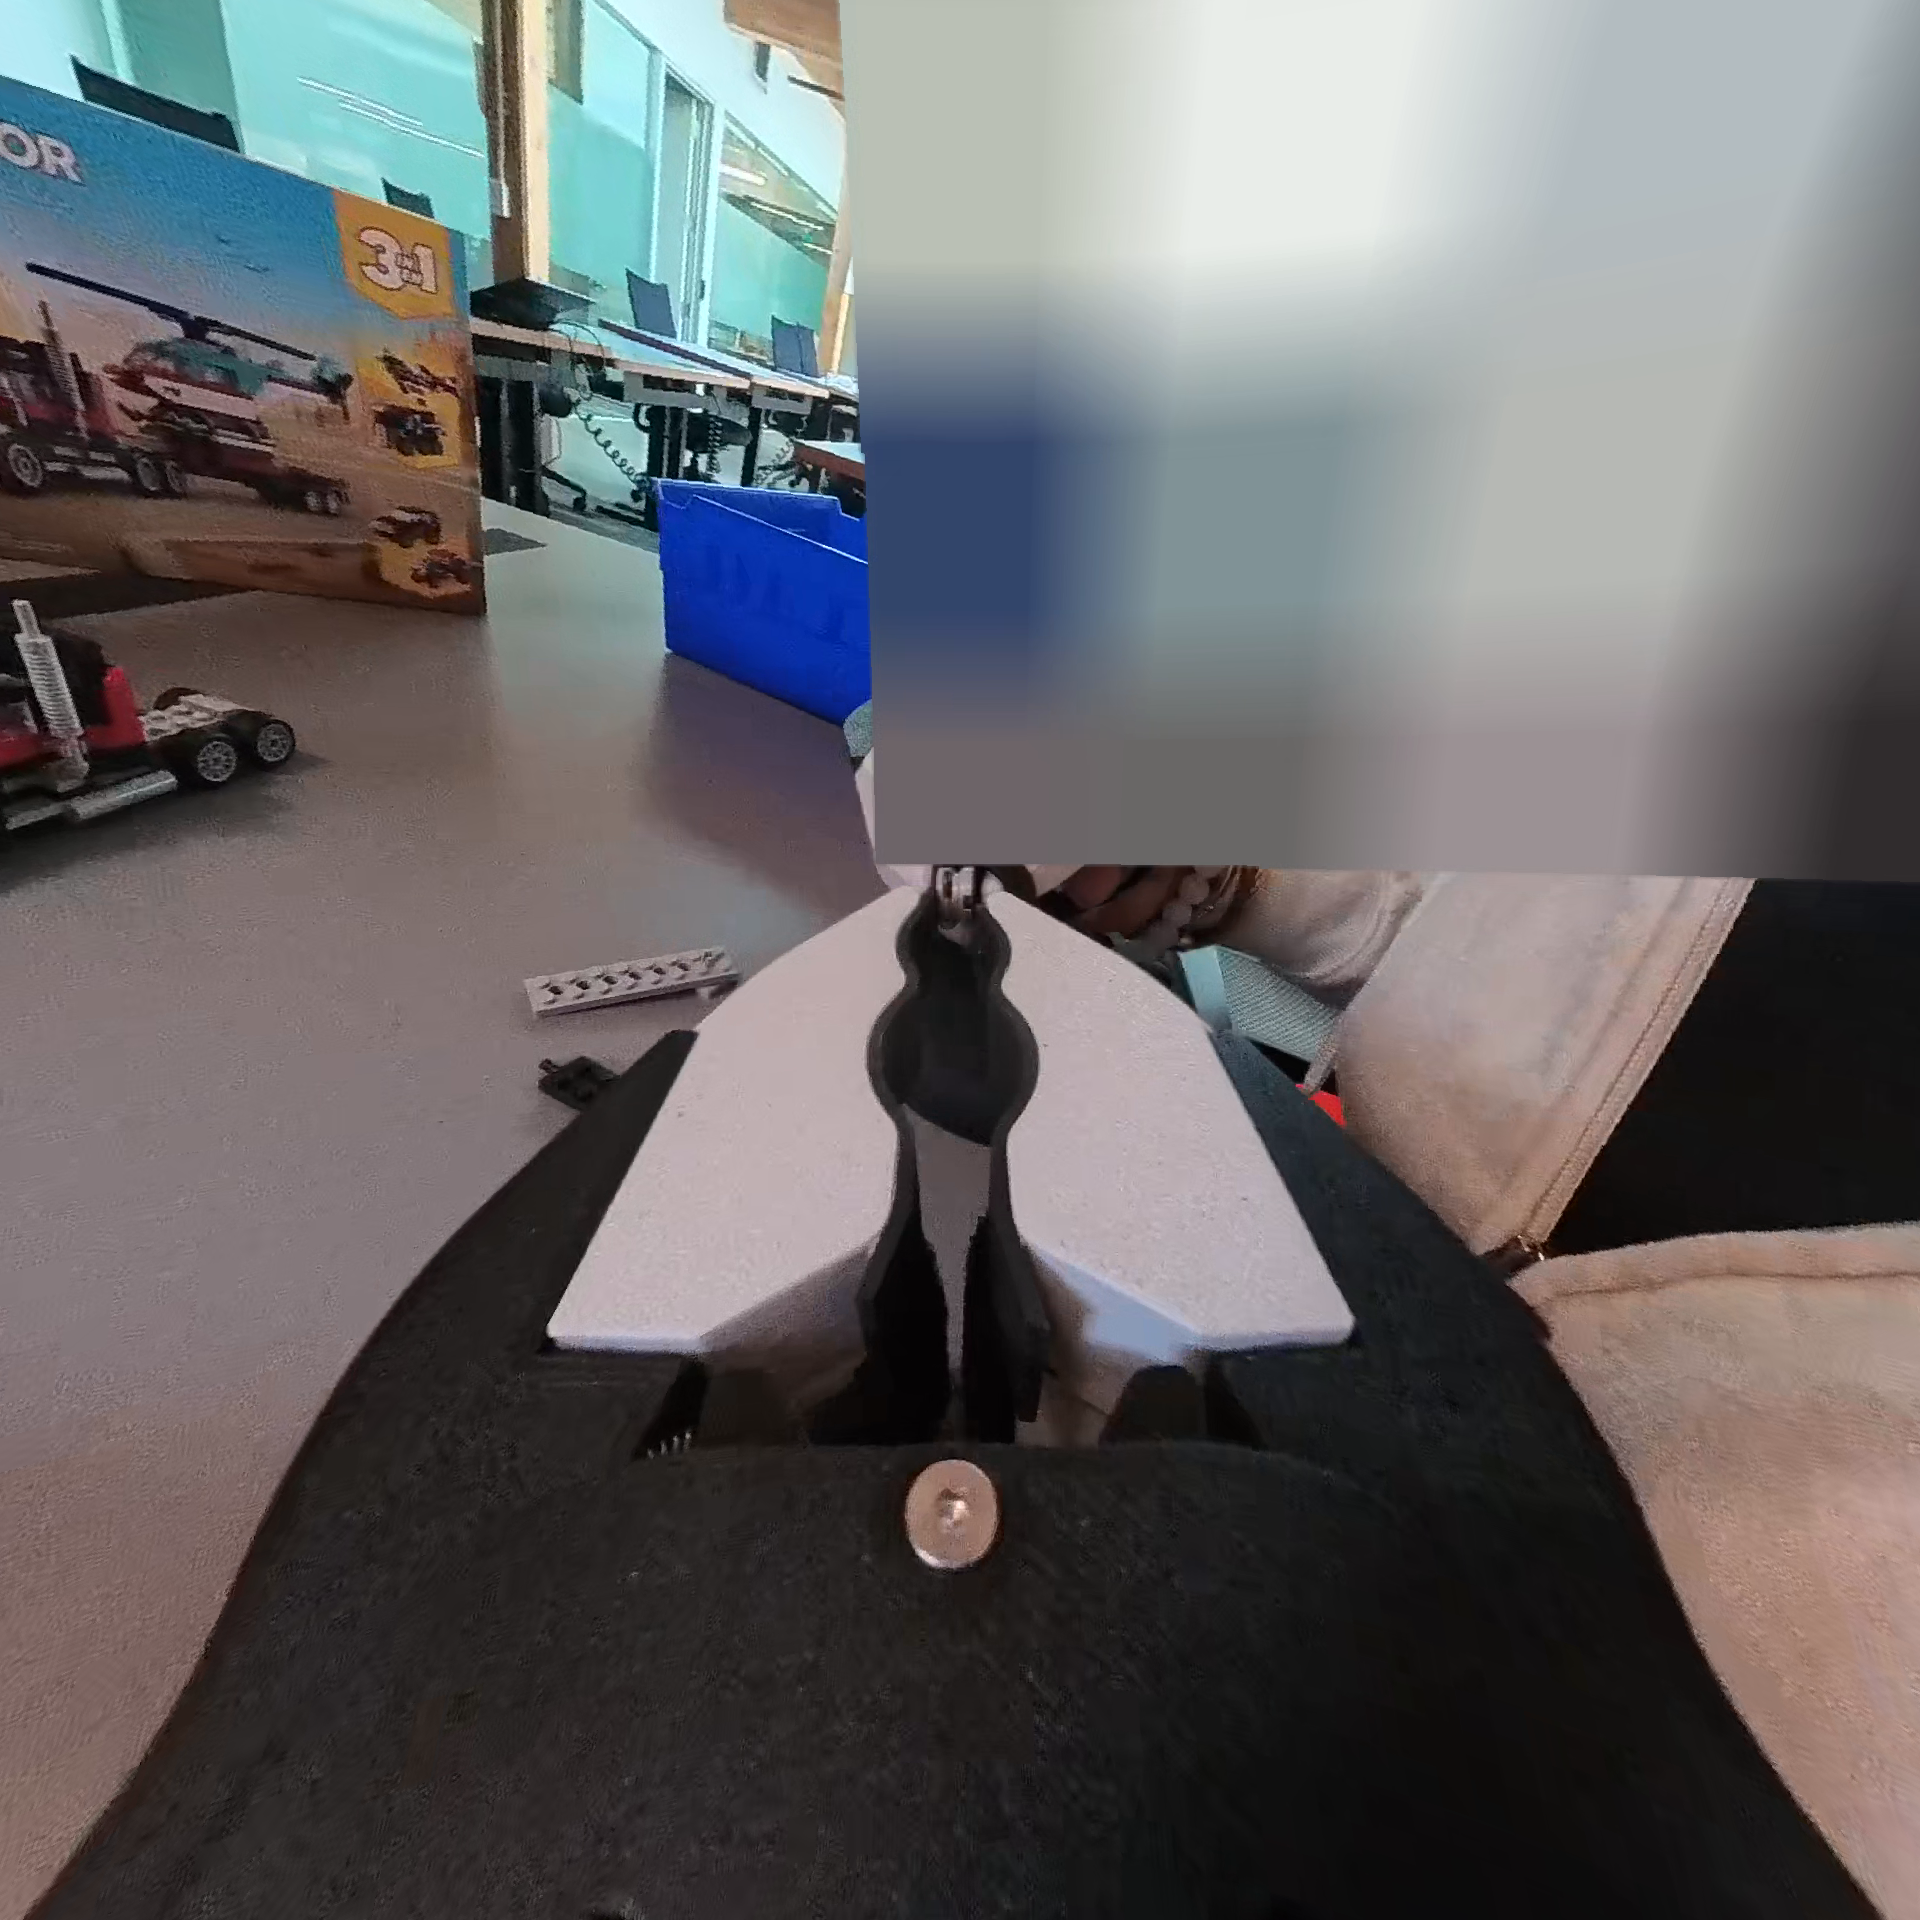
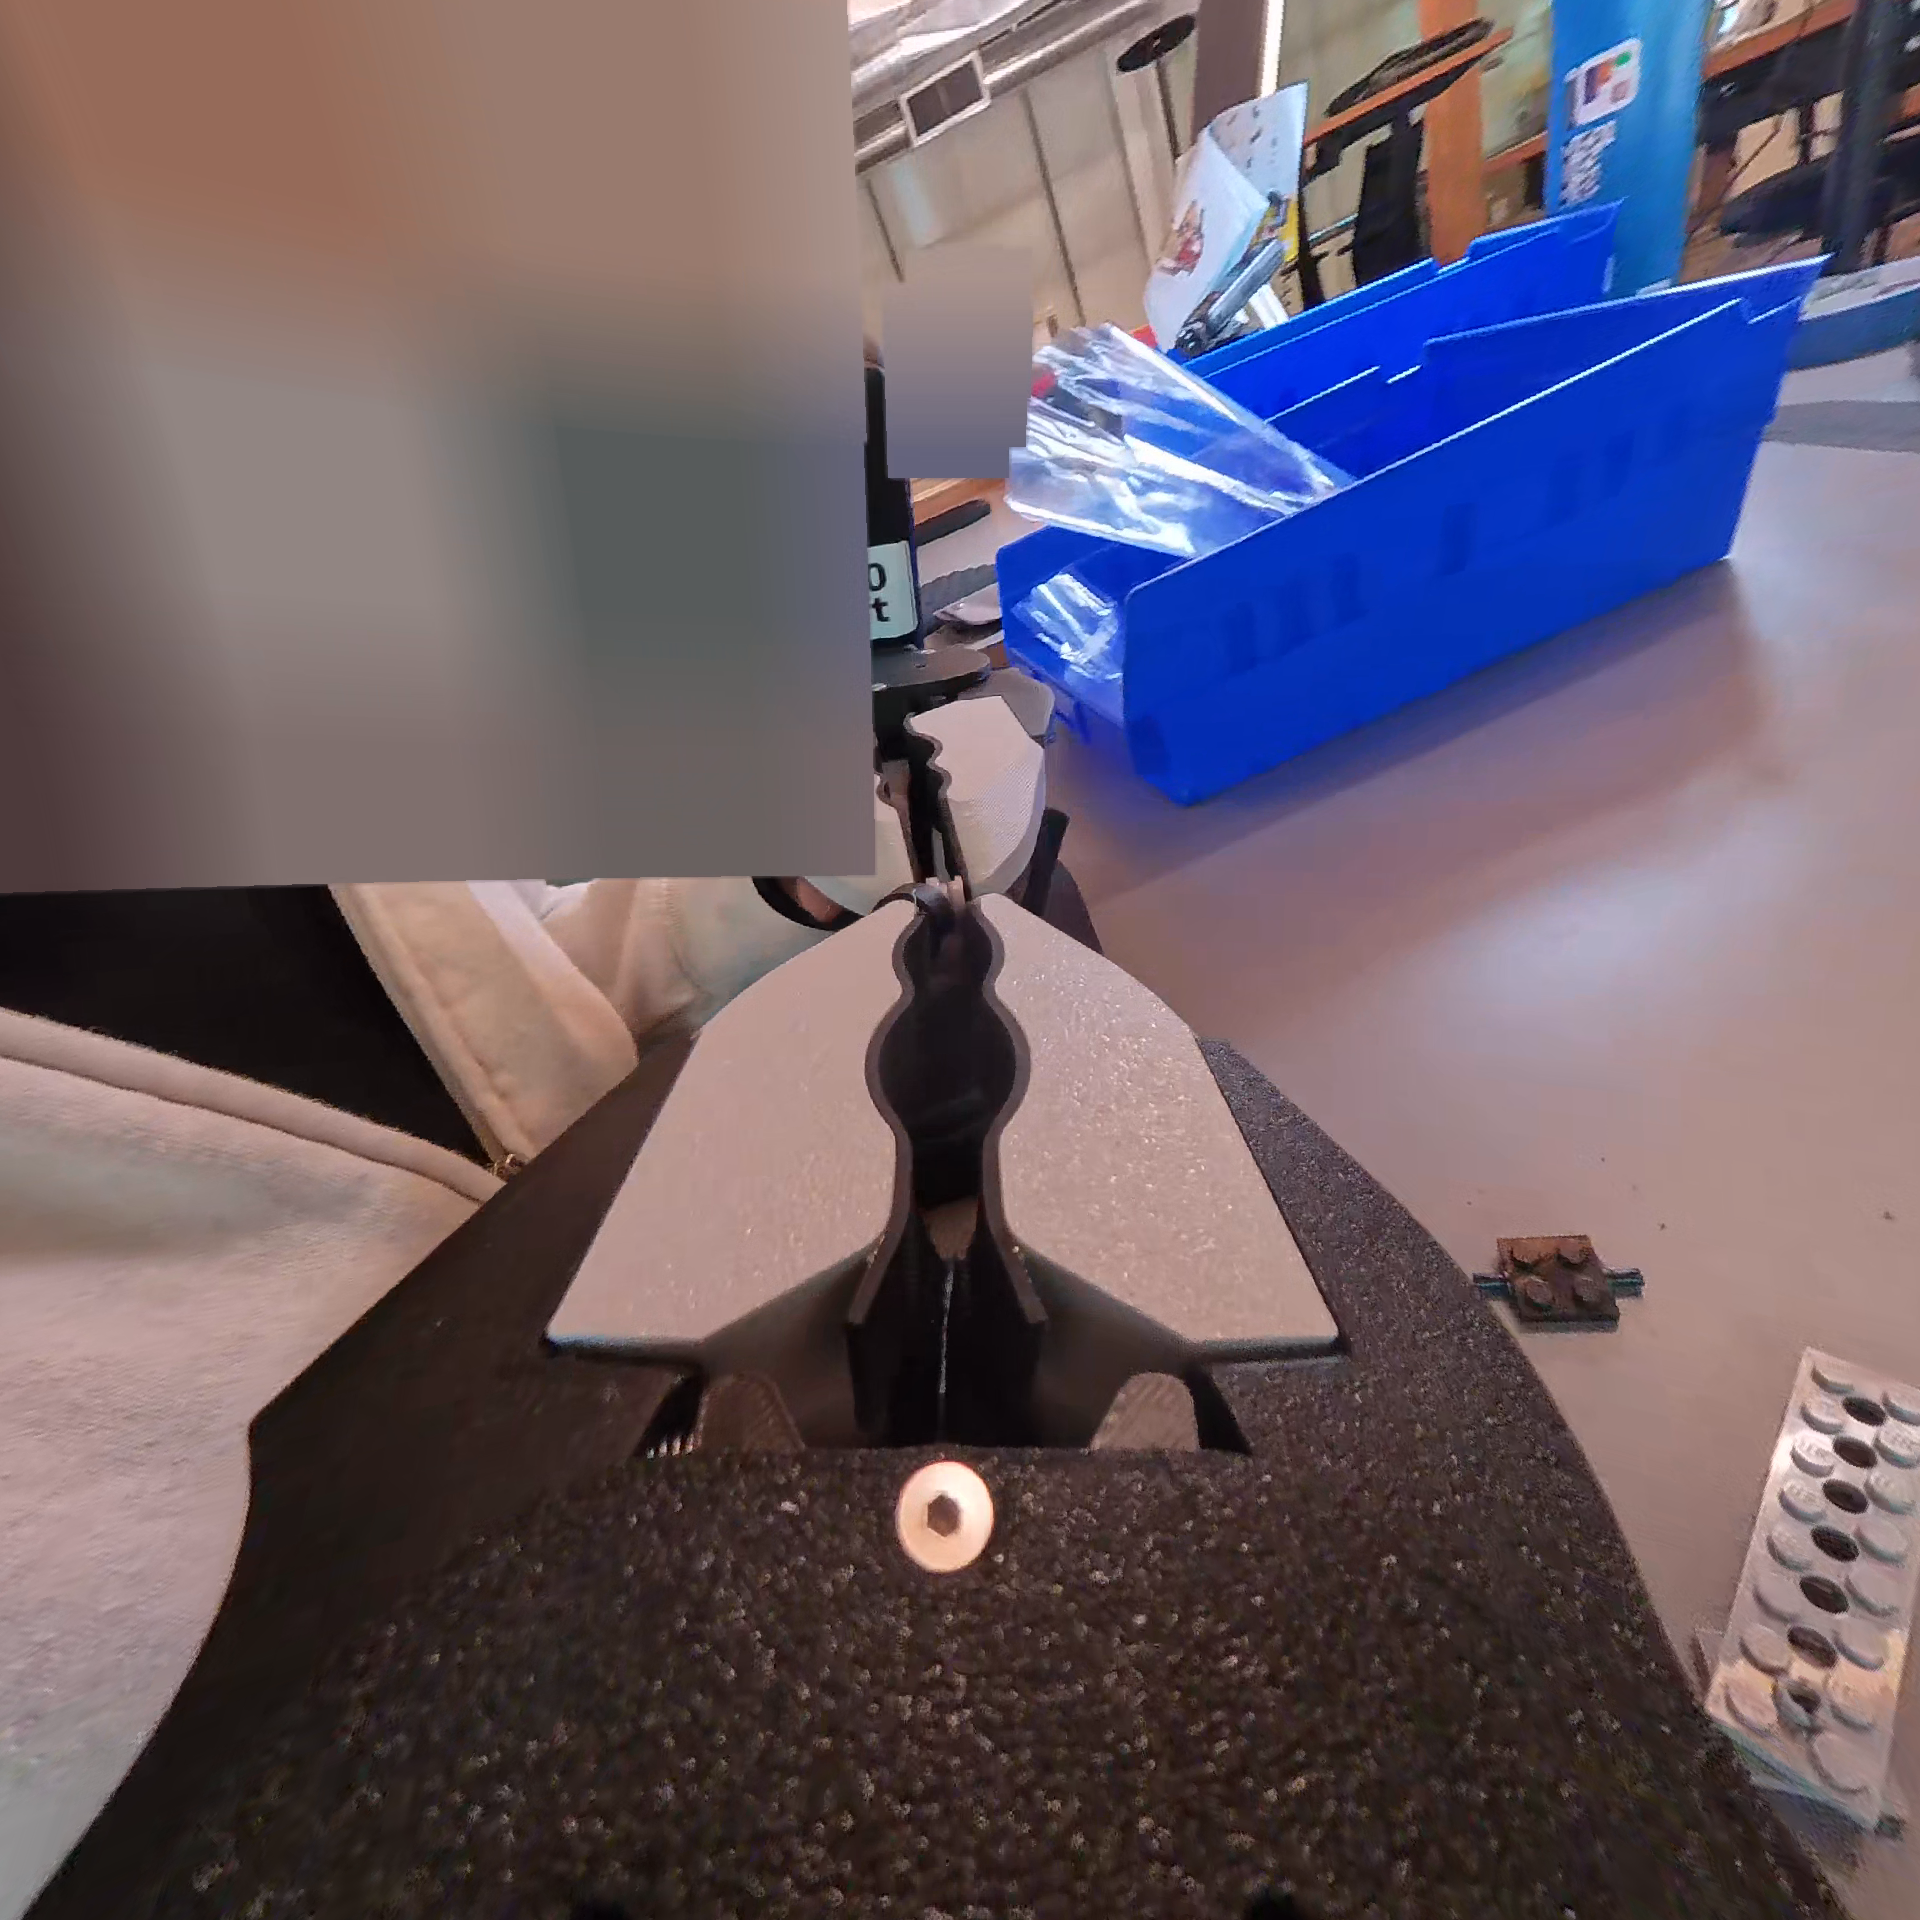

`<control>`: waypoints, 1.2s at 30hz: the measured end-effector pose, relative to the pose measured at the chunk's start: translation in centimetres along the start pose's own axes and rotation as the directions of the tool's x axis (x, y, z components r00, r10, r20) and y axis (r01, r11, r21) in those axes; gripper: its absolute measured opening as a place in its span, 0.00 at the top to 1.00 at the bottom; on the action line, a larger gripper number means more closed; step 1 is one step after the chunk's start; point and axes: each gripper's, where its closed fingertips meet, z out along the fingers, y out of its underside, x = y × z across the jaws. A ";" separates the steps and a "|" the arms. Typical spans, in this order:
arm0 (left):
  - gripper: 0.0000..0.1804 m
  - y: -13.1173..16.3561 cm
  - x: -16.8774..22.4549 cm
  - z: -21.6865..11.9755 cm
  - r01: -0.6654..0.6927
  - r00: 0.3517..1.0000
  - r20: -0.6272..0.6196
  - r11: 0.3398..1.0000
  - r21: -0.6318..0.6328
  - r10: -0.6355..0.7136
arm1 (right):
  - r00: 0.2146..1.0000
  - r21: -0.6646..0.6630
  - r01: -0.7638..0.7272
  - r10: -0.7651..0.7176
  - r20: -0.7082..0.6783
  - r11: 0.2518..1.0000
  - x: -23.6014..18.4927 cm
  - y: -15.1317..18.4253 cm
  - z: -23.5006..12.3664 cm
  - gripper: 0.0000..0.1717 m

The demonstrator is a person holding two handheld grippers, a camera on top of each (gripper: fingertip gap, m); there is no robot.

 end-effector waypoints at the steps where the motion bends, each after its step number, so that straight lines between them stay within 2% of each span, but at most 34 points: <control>1: 0.97 0.0 0.0 -0.1 0.002 1.000 -0.001 1.000 0.004 -0.002 | 1.000 -0.011 0.007 -0.007 0.004 1.000 0.0 0.0 0.0 0.97; 6: 0.97 -0.1 -1.2 -0.6 -0.002 0.994 0.113 1.000 0.007 0.002 | 0.992 -0.102 0.099 -0.106 -0.064 0.990 1.3 0.1 -0.1 0.96; 9: 0.97 -0.4 -2.0 -1.6 -0.001 0.984 0.177 1.000 0.015 -0.002 | 0.968 -0.173 0.159 -0.188 -0.166 0.972 2.9 0.3 -0.7 0.94; 11: 0.97 -0.2 -2.5 -2.1 -0.014 0.975 0.221 1.000 -0.012 0.016 | 0.925 -0.304 0.202 -0.284 -0.253 0.931 4.6 1.4 -1.1 0.91; 13: 0.97 -0.1 -2.6 -2.5 -0.033 0.968 0.246 0.999 -0.032 0.040 | 0.869 -0.459 0.231 -0.394 -0.299 0.858 6.1 3.0 -1.5 0.84; 15: 0.97 0.0 -2.8 -2.6 -0.054 0.960 0.272 0.997 -0.053 0.066 | 0.840 -0.536 0.228 -0.442 -0.314 0.813 6.8 4.0 -1.4 0.78; 21: 0.97 1.5 -2.2 -0.8 -0.122 0.947 0.274 0.977 -0.174 0.167 | 0.828 -0.479 0.199 -0.408 -0.384 0.855 6.9 3.5 -0.1 0.78; 25: 0.97 3.1 -3.3 -0.4 -0.097 0.928 0.321 0.955 -0.282 0.189 | 0.816 -0.420 0.218 -0.401 -0.417 0.881 6.5 2.2 -0.5 0.80; 28: 0.97 4.3 -3.7 -0.3 -0.091 0.918 0.329 0.927 -0.364 0.220 | 0.869 -0.280 0.153 -0.264 -0.419 0.948 5.8 0.8 -0.9 0.79; 36: 0.97 3.1 -3.6 -1.2 -0.059 0.930 0.333 0.958 -0.279 0.154 | 0.816 -0.480 0.086 -0.338 -0.469 0.873 7.9 4.6 -2.5 0.77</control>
